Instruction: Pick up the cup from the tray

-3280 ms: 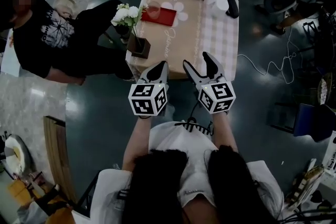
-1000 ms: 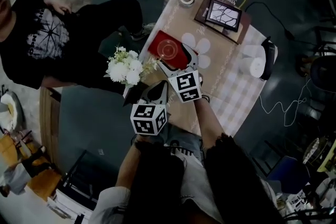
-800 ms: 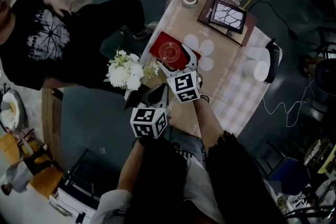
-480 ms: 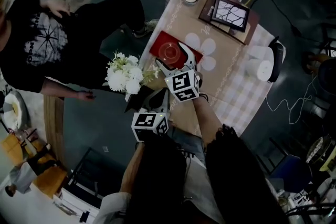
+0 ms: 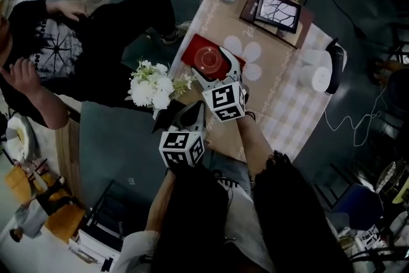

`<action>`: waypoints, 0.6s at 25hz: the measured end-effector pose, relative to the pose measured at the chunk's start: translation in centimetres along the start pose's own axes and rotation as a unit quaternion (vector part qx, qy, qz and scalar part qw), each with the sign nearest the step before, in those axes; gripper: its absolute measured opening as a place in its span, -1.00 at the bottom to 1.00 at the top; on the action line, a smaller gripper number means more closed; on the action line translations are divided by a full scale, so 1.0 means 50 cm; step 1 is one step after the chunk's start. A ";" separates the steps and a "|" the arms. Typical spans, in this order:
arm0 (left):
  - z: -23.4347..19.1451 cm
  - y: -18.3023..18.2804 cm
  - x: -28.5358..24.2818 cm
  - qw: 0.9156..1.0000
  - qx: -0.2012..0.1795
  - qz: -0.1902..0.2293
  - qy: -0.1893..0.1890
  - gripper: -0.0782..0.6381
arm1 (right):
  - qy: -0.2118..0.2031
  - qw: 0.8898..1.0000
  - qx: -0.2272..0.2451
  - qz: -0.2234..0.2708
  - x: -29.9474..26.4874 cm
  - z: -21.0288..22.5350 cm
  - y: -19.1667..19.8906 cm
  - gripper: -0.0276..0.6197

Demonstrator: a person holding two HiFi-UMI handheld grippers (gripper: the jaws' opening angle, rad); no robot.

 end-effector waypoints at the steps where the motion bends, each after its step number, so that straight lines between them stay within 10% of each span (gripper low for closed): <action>1: 0.002 0.001 0.000 1.000 -0.003 0.000 0.004 -0.76 | 0.004 1.000 -0.003 0.003 0.008 0.003 -0.002 0.30; 15: 0.089 0.005 -0.028 0.994 -0.066 -0.022 0.079 -0.76 | 0.110 0.993 -0.041 0.003 0.176 0.079 0.039 0.30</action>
Point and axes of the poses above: the fingertips, and each gripper's own axes: x backward along the fingers, z to its right, y out of its underside, the point moved 10 cm from there along x, backward along the fingers, and after that the axes turned 5 degrees about z, right-handed, at the moved point
